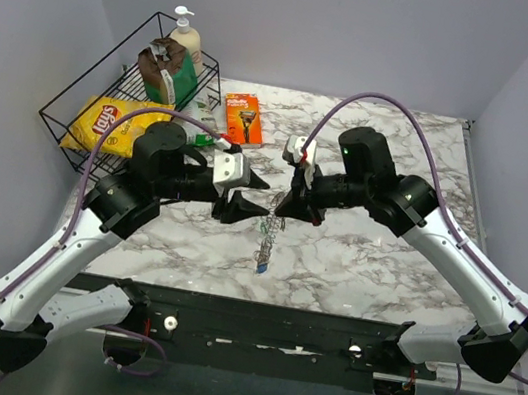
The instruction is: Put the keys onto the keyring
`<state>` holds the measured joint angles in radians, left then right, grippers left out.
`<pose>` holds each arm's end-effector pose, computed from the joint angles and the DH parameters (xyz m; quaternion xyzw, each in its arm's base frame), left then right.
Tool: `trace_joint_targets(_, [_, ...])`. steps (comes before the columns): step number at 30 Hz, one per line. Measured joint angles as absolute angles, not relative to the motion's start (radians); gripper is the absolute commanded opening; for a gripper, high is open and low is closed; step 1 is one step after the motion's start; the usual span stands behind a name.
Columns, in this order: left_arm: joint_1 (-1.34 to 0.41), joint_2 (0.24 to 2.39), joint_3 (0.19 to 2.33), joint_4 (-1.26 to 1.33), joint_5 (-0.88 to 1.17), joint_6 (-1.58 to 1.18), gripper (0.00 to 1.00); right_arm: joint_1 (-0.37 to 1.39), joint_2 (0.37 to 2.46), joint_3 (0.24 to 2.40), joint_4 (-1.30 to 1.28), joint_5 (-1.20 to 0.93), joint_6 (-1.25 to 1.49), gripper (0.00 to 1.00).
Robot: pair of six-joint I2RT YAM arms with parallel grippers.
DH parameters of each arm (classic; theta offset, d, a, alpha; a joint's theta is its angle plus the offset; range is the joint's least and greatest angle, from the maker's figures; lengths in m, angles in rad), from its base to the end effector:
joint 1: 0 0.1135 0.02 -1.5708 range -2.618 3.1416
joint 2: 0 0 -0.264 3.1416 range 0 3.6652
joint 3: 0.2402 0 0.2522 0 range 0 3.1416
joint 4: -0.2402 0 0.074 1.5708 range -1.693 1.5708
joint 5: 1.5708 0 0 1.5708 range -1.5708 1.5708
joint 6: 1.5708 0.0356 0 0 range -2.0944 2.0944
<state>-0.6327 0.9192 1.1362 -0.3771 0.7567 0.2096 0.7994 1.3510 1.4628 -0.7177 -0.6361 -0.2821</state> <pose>0.1346 -0.1290 0.4188 0.5078 0.5478 -0.4015 0.5300 0.1825 0.2180 0.3996 -0.5575 0.6467 0.3805 0.3552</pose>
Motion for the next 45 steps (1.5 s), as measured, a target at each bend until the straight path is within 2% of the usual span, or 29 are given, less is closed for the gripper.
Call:
trace_joint_targets(11, [-0.633,1.007,1.14,-0.458,0.764,0.254,0.39,0.799,1.352,1.468,-0.758,-0.622,-0.3,0.01])
trace_joint_targets(22, [-0.633,1.058,1.128,-0.447,0.804,0.255,0.38,0.799,1.351,1.467,-0.757,-0.622,-0.301,0.0])
trace_joint_targets(26, [-0.633,1.06,1.121,-0.443,0.805,0.255,0.26,0.799,1.346,1.467,-0.757,-0.622,-0.301,0.0])
trace_joint_targets(33, [-0.633,1.069,1.118,-0.443,0.81,0.258,0.14,0.799,1.337,1.462,-0.749,-0.62,-0.3,0.01])
trace_joint_targets(34, [-0.633,1.07,1.118,-0.443,0.813,0.258,0.11,0.799,1.335,1.46,-0.748,-0.618,-0.3,0.0])
trace_joint_targets(35, [-0.633,1.071,1.118,-0.443,0.815,0.258,0.02,0.799,1.333,1.459,-0.748,-0.618,-0.3,0.0])
trace_joint_targets(36, [-0.633,1.074,1.118,-0.443,0.818,0.258,0.0,0.799,1.331,1.457,-0.747,-0.617,-0.3,0.01])
trace_joint_targets(44, [-0.633,1.085,1.11,-0.431,0.83,0.244,0.0,0.799,1.321,1.435,-0.735,-0.607,-0.296,0.01])
trace_joint_targets(45, [-0.633,1.081,1.099,-0.413,0.831,0.233,0.0,0.799,1.316,1.428,-0.728,-0.606,-0.293,0.05])
